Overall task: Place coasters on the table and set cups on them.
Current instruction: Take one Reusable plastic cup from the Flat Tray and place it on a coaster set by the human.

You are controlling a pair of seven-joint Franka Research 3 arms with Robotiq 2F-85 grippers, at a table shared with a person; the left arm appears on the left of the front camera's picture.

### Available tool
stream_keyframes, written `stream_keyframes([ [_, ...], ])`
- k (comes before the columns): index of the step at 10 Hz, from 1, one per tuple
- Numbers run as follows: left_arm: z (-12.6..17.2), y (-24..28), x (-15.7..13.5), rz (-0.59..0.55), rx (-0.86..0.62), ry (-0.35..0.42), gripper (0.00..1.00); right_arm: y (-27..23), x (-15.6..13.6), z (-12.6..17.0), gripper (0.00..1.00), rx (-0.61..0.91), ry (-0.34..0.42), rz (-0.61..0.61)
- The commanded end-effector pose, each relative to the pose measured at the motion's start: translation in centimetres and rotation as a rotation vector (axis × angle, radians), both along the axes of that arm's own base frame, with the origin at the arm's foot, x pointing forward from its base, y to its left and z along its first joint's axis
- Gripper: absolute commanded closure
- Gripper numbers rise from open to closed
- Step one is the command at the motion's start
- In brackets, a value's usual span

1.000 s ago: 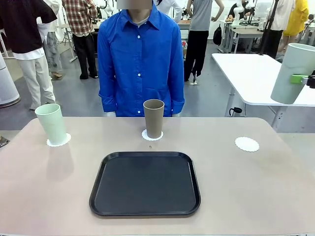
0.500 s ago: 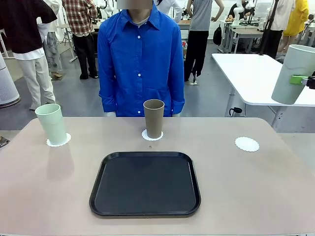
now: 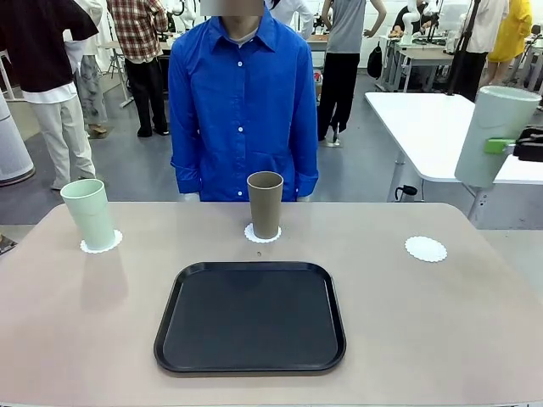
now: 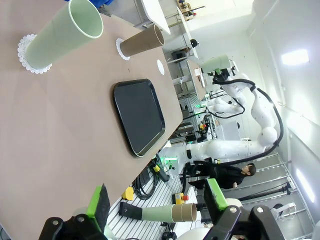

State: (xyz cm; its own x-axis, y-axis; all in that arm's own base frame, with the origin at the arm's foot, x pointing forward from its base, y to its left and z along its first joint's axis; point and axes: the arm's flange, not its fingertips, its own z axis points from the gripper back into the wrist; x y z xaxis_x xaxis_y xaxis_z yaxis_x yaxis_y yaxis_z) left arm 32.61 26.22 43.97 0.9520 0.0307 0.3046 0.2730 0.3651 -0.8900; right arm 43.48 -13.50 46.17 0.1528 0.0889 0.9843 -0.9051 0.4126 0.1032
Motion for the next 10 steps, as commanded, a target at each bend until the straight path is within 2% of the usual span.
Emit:
stream_keyframes([
  [1, 0.2, -0.1, -0.1, 0.015, -0.003, -0.001, 0.0, -2.3, 4.2, -2.6, 0.15, -0.021, 0.006, 0.122],
  [3, 0.2, -0.1, -0.1, 0.015, -0.003, -0.001, 0.0, -4.1, 6.6, -5.2, 0.15, -0.049, 0.028, 0.113],
  [5, 0.2, -0.1, -0.1, 0.015, -0.003, -0.001, 0.0, -5.8, 7.5, -7.0, 0.15, -0.085, 0.064, 0.073],
  [7, 0.2, -0.1, -0.1, 0.015, -0.003, -0.001, 0.0, -5.9, 7.8, -7.8, 0.15, -0.082, 0.073, 0.024],
  [10, 0.2, -0.1, -0.1, 0.015, -0.003, -0.001, 0.0, -6.0, 7.6, -7.9, 0.15, -0.064, 0.066, 0.061],
])
